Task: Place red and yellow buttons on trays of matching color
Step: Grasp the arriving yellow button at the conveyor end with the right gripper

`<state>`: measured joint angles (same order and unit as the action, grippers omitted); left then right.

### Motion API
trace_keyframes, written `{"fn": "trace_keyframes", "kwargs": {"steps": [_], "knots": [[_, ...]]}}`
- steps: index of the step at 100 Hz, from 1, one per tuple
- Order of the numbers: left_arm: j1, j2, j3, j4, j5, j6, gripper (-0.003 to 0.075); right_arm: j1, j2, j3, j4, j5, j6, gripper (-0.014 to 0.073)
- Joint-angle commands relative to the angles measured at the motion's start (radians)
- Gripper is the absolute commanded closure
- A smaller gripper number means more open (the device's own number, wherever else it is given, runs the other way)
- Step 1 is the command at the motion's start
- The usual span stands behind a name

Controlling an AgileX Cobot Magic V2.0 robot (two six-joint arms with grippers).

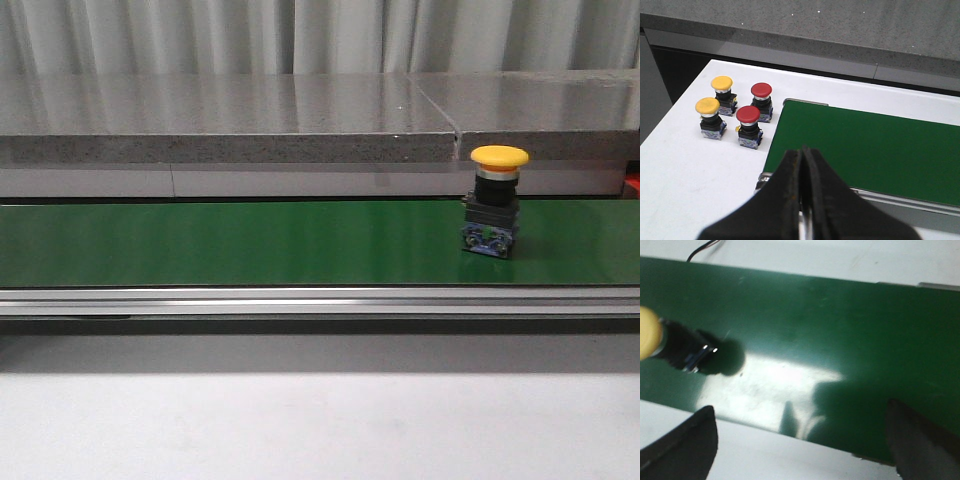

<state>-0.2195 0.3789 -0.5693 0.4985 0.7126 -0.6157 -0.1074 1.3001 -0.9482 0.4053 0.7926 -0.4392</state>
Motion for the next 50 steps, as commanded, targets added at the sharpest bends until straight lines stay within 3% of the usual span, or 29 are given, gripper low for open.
{"fn": "trace_keyframes", "kwargs": {"steps": [1, 32, 50], "knots": [[-0.005, 0.008, -0.024, 0.025, -0.067, -0.006, 0.0739, 0.025, -0.033, -0.009, 0.023, -0.021, -0.037, -0.0071], [-0.005, 0.008, -0.024, 0.025, -0.067, -0.006, 0.0739, 0.11, 0.005, -0.008, 0.023, -0.03, -0.114, -0.0071], [-0.005, 0.008, -0.024, 0.025, -0.067, -0.006, 0.0739, 0.16, 0.035, -0.008, 0.026, -0.116, -0.114, -0.0071]]}}
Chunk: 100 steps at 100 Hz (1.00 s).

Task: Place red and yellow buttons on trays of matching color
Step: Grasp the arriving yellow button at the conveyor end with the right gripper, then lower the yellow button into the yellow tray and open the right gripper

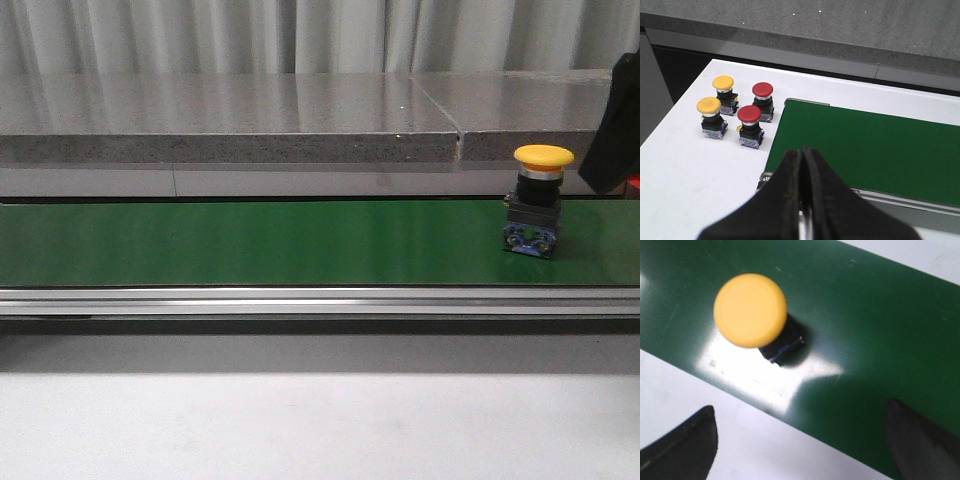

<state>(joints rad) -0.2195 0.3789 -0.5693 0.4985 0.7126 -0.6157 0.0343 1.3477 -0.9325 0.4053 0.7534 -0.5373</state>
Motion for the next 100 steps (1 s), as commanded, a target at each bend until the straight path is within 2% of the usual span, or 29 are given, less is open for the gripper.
{"fn": "trace_keyframes", "kwargs": {"steps": [1, 33, 40, 47, 64, 73, 83, 100], "knots": [[-0.005, 0.008, -0.024, 0.025, -0.067, -0.006, 0.0739, 0.022, -0.012, -0.024, 0.026, -0.081, -0.016, -0.0071], [-0.005, 0.008, -0.024, 0.025, -0.067, -0.006, 0.0739, 0.046, 0.057, -0.024, 0.045, -0.229, -0.016, -0.0071], [-0.005, 0.008, -0.024, 0.025, -0.067, -0.006, 0.0739, 0.046, 0.069, -0.024, 0.05, -0.248, -0.016, -0.0049], [-0.005, 0.008, -0.024, 0.025, -0.067, -0.006, 0.0739, 0.046, 0.081, -0.024, 0.051, -0.253, -0.016, 0.0022], [-0.005, 0.008, -0.024, 0.025, -0.067, -0.006, 0.0739, 0.046, 0.105, -0.024, 0.06, -0.254, -0.016, 0.03], [-0.005, 0.008, -0.024, 0.025, -0.067, -0.006, 0.0739, 0.046, 0.105, -0.024, 0.06, -0.246, -0.015, 0.0407], [-0.005, 0.008, -0.024, 0.025, -0.067, -0.006, 0.0739, 0.045, 0.101, -0.026, 0.06, -0.238, -0.014, 0.0465], [-0.005, 0.008, -0.024, 0.025, -0.067, -0.006, 0.0739, 0.043, 0.067, -0.033, 0.06, -0.201, 0.0, 0.0467]]}}
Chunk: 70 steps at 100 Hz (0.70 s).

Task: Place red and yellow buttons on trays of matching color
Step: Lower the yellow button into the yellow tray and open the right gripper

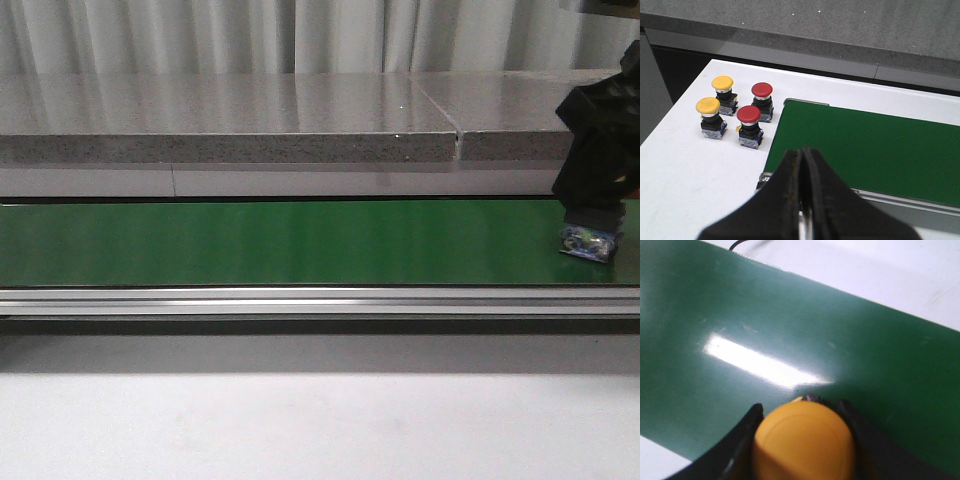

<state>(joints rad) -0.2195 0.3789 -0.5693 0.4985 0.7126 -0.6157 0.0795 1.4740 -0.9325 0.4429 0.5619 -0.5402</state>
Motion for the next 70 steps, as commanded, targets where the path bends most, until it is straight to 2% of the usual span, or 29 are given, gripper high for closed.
{"fn": "trace_keyframes", "kwargs": {"steps": [1, 15, 29, 70], "knots": [[-0.005, 0.008, -0.024, 0.025, -0.067, -0.006, 0.0739, -0.002, -0.065, -0.033, 0.022, -0.01, 0.006, 0.0467], [-0.005, 0.008, -0.024, 0.025, -0.067, -0.006, 0.0739, -0.031, -0.136, -0.033, 0.022, -0.011, 0.055, 0.0467], [-0.005, 0.008, -0.024, 0.025, -0.067, -0.006, 0.0739, -0.126, -0.212, -0.033, 0.021, -0.01, 0.105, 0.0468], [-0.005, 0.008, -0.024, 0.025, -0.067, -0.006, 0.0739, -0.58, -0.31, -0.029, 0.021, -0.066, 0.221, 0.0475]]}}
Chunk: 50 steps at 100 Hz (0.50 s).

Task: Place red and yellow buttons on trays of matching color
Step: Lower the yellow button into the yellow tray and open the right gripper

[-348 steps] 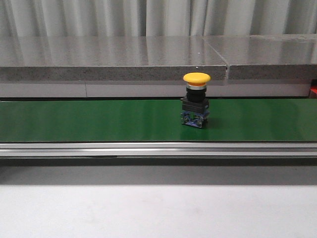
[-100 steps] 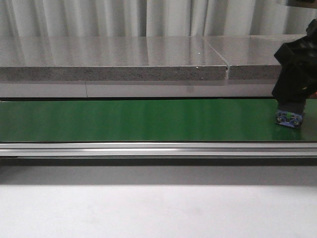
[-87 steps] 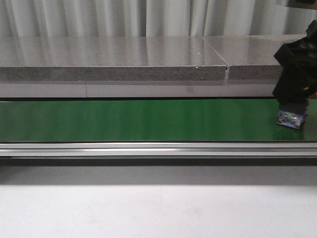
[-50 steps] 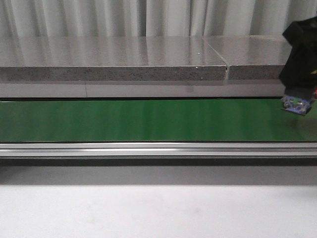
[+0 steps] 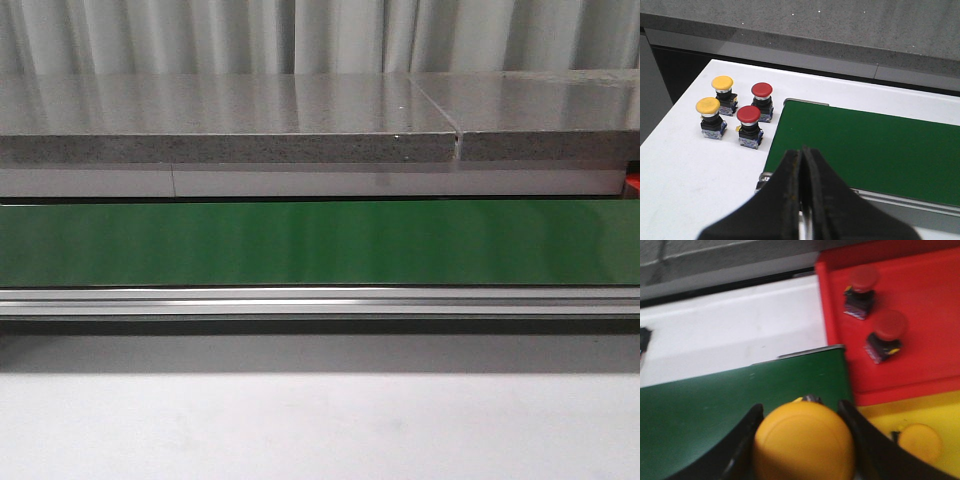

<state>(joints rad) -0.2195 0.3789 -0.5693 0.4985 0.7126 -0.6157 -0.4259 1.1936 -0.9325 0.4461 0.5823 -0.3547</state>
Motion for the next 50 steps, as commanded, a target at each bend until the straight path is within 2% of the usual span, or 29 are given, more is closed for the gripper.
{"fn": "trace_keyframes", "kwargs": {"steps": [1, 27, 50], "knots": [[-0.005, 0.008, -0.024, 0.025, -0.067, -0.006, 0.0739, -0.081, -0.029, -0.027, 0.018, -0.09, 0.038, 0.0475], [-0.005, 0.008, -0.024, 0.025, -0.067, -0.006, 0.0739, -0.271, -0.012, -0.012, 0.018, -0.25, 0.113, 0.0475], [-0.005, 0.008, -0.024, 0.025, -0.067, -0.006, 0.0739, -0.322, 0.073, -0.012, 0.018, -0.267, 0.113, 0.0475]]}}
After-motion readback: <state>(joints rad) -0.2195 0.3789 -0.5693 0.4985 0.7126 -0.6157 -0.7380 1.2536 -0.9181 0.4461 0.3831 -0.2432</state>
